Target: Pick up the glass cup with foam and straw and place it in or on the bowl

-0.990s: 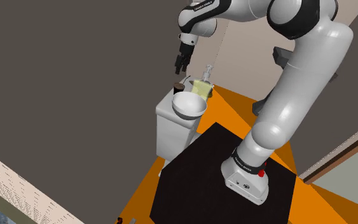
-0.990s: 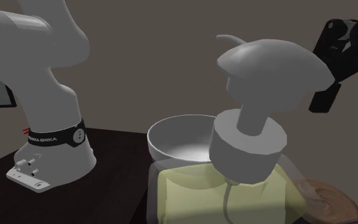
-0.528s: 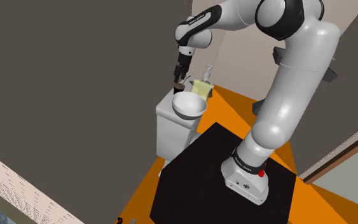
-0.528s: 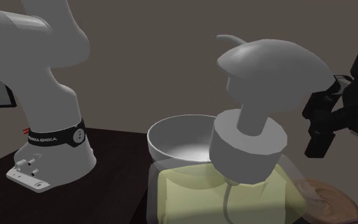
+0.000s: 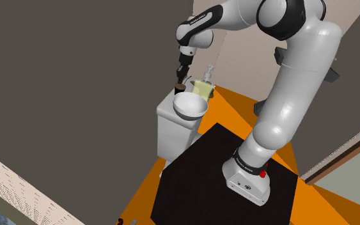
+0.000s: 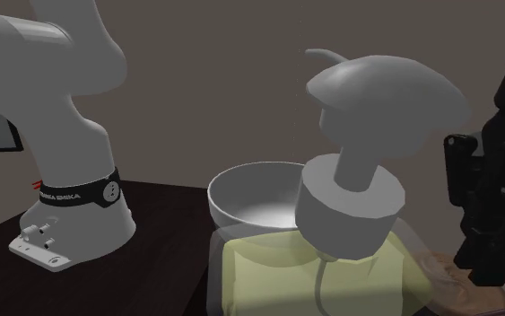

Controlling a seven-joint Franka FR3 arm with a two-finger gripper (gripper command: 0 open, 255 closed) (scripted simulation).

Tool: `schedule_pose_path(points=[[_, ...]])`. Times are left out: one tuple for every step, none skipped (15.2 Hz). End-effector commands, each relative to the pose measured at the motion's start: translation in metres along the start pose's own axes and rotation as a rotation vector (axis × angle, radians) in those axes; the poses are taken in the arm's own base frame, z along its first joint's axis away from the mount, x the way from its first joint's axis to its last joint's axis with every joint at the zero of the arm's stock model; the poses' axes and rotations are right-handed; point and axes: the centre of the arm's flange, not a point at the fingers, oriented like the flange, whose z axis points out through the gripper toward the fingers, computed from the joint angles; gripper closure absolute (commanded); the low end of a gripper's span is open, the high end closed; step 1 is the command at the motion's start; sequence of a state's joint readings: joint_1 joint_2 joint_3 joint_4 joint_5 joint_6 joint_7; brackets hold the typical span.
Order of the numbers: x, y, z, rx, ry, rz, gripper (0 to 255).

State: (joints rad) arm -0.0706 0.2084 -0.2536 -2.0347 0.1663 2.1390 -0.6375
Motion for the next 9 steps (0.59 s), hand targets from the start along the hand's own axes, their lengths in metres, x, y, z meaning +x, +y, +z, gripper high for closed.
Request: schedule_pose_path(points=[[0.003, 0.004, 0.032, 0.01, -0.044, 0.005, 255], [0.0, 0.004, 0.037, 0.011, -0.044, 0.005, 255], [0.002, -0.002, 0.039, 0.011, -0.044, 0.005, 255], [0.01, -0.005, 0.039, 0.01, -0.044, 0.005, 255], [0.01, -0.002, 0.038, 0.011, -0.044, 0.005, 255], [0.001, -0.001, 0.0, 0.005, 0.005, 0.014, 255], [0.001, -0.001, 0.0, 0.005, 0.005, 0.014, 0], [-0.016, -0.019, -0.004, -0.076, 0.044, 0.132, 0], [-0.031, -0.039, -0.005, -0.157, 0.082, 0.25, 0]])
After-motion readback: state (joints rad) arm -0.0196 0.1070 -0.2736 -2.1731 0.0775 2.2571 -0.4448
